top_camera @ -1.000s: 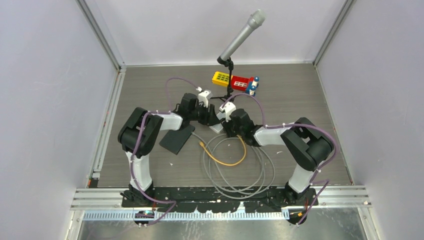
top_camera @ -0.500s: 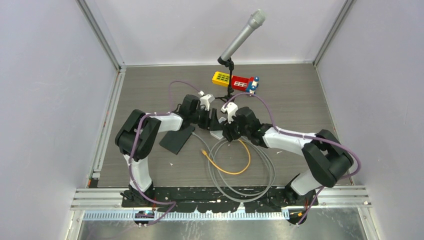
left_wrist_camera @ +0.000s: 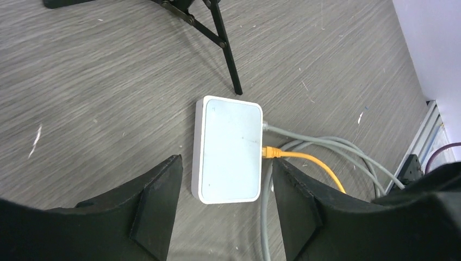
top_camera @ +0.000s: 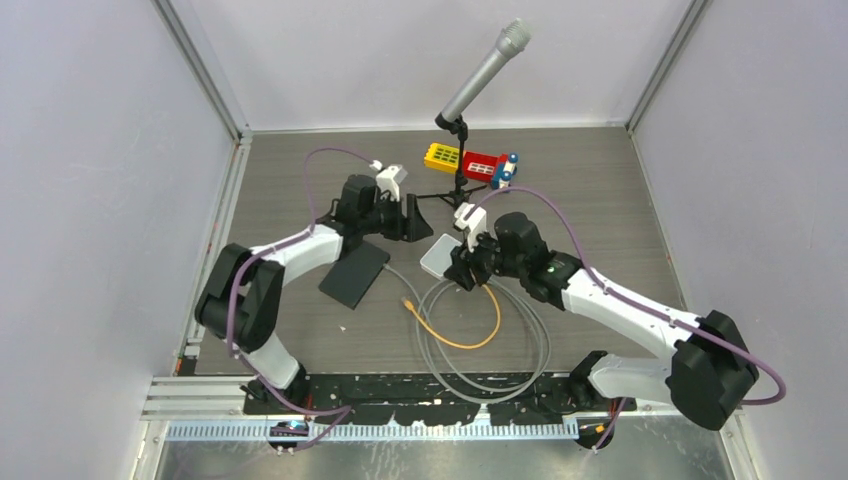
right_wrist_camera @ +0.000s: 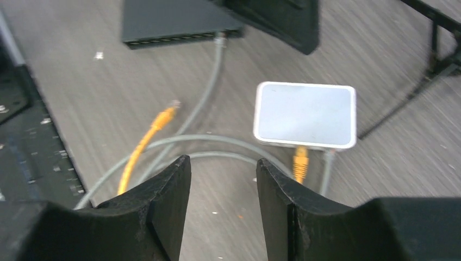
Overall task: Insert the plug into the switch port
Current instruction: Pick up the connector from the center of the board.
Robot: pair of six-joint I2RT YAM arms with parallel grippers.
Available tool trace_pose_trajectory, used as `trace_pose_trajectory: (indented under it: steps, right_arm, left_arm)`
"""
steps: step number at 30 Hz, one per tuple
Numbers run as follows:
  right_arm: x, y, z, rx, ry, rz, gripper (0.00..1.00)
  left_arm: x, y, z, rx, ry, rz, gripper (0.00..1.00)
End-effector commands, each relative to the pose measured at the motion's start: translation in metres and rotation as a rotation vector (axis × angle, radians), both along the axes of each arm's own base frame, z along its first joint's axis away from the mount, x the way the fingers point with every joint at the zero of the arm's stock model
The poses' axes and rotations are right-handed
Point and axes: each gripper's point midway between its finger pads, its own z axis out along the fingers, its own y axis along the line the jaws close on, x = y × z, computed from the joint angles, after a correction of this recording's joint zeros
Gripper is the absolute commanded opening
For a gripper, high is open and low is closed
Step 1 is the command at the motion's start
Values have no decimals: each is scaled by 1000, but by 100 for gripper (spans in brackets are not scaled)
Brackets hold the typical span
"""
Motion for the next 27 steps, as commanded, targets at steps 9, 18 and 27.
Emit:
trace_pose_trajectory:
  steps: [9, 18, 27]
  right_arm:
    - [-77, 73, 11, 28, 63, 127, 46]
    - [-94, 80, -19, -31, 95, 86, 39]
    - [-94, 75, -47, -118, 105, 61, 38]
  left_arm:
    - [-43, 74, 22, 87, 8, 279, 64]
    - [-81, 102, 19, 115, 17, 328, 66]
    - [-90, 106, 21, 108, 21, 336, 67]
